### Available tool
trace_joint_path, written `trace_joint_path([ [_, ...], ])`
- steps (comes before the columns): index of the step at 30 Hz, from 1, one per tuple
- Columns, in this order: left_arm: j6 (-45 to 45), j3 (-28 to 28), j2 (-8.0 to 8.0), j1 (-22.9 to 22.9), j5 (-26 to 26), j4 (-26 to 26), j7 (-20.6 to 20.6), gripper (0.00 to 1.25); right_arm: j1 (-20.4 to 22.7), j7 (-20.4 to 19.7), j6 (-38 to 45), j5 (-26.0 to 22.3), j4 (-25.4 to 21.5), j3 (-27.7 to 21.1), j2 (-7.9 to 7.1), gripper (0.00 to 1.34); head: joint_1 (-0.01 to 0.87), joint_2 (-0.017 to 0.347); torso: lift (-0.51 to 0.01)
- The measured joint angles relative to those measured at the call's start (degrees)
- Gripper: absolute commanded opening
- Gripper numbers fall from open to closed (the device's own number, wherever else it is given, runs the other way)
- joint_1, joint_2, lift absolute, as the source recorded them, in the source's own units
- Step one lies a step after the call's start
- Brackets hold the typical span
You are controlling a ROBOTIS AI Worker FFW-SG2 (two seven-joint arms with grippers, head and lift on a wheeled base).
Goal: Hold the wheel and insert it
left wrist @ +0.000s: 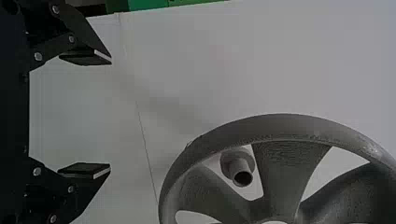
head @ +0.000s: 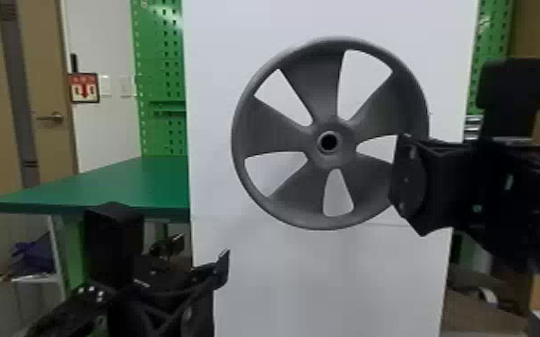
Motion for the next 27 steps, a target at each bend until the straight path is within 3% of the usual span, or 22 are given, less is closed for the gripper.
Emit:
trace_joint_path([
  [27,-0.02,-0.07,0.08,0.05,0.00,0.09,0.08,0.81,-2.07,0.00,-3.66,0.06,6.16,-0.66,-0.26,0.17,0.181,0.098,-0.494],
])
